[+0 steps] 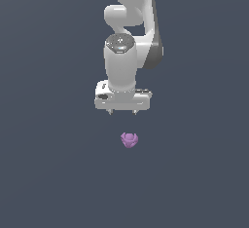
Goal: Pick up the object and move it to a goal position.
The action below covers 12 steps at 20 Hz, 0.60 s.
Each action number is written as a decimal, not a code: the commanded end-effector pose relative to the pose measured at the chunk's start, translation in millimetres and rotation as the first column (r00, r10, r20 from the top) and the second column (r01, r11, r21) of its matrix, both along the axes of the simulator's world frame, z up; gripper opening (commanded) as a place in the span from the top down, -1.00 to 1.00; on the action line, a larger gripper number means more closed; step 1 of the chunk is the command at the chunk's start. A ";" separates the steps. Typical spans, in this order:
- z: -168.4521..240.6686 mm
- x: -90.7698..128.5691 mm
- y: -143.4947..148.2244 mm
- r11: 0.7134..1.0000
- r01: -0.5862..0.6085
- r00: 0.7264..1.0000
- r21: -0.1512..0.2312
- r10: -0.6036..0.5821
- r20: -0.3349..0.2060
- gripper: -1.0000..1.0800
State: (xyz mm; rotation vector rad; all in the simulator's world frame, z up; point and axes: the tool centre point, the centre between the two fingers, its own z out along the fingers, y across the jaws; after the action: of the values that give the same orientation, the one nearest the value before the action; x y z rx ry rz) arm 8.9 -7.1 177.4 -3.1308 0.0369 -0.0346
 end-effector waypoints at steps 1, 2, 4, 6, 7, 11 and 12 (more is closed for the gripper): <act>0.0 0.0 0.0 1.000 0.000 1.000 0.000 0.000 0.000 -0.92; 0.1 0.1 0.0 1.000 -0.001 1.000 0.000 0.001 0.000 -0.92; 0.9 1.1 1.1 1.000 -0.009 1.000 -0.002 0.009 0.003 -0.92; 2.5 3.1 3.2 1.000 -0.025 1.000 -0.005 0.025 0.008 -0.92; 3.7 4.4 4.6 0.999 -0.035 0.999 -0.007 0.035 0.012 -0.92; 6.8 7.5 8.2 0.998 -0.060 0.998 -0.013 0.060 0.021 -0.92; 7.1 7.7 8.4 0.998 -0.062 0.998 -0.014 0.062 0.021 -0.92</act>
State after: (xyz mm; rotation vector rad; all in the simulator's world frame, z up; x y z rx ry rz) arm 15.9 0.7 183.8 -3.1407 -0.0513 -0.0650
